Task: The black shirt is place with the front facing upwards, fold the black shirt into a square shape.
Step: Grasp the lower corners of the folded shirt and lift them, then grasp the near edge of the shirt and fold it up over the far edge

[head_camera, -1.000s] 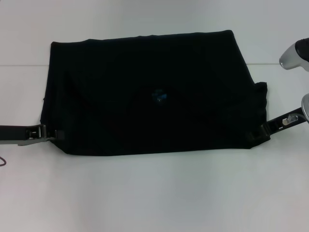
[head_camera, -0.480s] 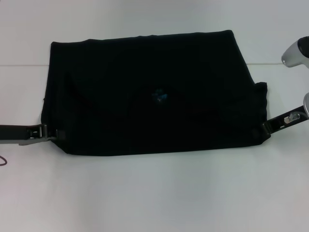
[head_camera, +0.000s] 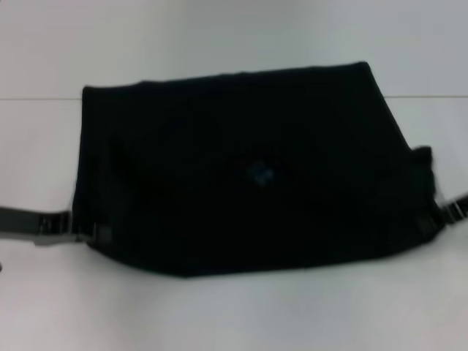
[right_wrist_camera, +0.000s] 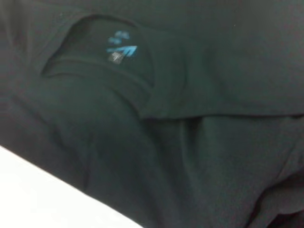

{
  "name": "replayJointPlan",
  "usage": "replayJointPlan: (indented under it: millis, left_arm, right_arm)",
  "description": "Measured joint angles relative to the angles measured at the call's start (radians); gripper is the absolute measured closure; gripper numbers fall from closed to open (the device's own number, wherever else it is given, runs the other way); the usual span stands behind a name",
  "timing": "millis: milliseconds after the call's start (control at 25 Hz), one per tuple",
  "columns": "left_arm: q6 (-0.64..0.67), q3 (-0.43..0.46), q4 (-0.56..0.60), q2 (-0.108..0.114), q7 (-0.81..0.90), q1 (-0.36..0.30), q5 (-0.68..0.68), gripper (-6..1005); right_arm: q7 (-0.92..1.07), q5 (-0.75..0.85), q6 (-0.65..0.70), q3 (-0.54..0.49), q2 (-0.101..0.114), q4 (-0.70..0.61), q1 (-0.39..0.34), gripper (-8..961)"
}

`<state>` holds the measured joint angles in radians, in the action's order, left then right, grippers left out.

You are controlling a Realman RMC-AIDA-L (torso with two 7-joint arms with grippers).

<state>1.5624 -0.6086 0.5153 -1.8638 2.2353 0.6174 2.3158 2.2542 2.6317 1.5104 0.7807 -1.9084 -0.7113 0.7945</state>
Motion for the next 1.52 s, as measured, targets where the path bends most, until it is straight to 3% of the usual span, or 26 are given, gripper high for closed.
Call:
replayJointPlan:
  millis: [120, 200, 400, 600, 800, 1040, 1280, 1400, 1520]
  left_arm:
    - [0.144, 0.001, 0.002, 0.006, -0.002, -0.007, 0.018, 995]
    - [0.228, 0.001, 0.002, 0.006, -0.007, -0.014, 0.026, 995]
    - [0.404, -0.014, -0.001, -0.008, -0.036, -0.032, 0.099, 995]
    - [0.43, -0.015, 0.0, -0.013, -0.048, -0.046, 0.146, 995]
    - [0.39, 0.043, 0.0, -0.008, -0.045, -0.029, 0.14, 996]
    - [0.24, 0.327, 0.0, 0.018, 0.038, 0.003, 0.137, 996]
    - [0.032, 0.526, -0.025, 0.021, 0.046, 0.003, 0.115, 995]
    - [-0.077, 0.534, -0.064, 0.01, 0.03, -0.005, 0.059, 995]
    - [-0.152, 0.534, -0.09, -0.012, 0.006, -0.005, 0.033, 996]
  right_arm:
    - [-0.065, 0.005, 0.134, -0.002, 0.017, -0.001, -0.033, 888]
    - [-0.13, 0.007, 0.222, 0.002, 0.016, -0.001, -0.057, 888]
    - [-0.22, 0.057, 0.348, 0.007, -0.012, 0.004, -0.109, 889]
    - [-0.237, 0.1, 0.357, 0.001, -0.033, 0.014, -0.132, 889]
    - [-0.254, 0.045, 0.351, -0.076, -0.026, 0.042, -0.112, 890]
    - [-0.142, -0.019, 0.252, -0.255, 0.01, 0.091, -0.056, 891]
    - [-0.009, -0.218, 0.032, -0.387, 0.042, 0.163, -0.05, 890]
    - [-0.004, -0.321, -0.094, -0.388, 0.038, 0.215, -0.055, 888]
    - [-0.033, -0.379, -0.233, -0.377, 0.011, 0.257, -0.047, 887]
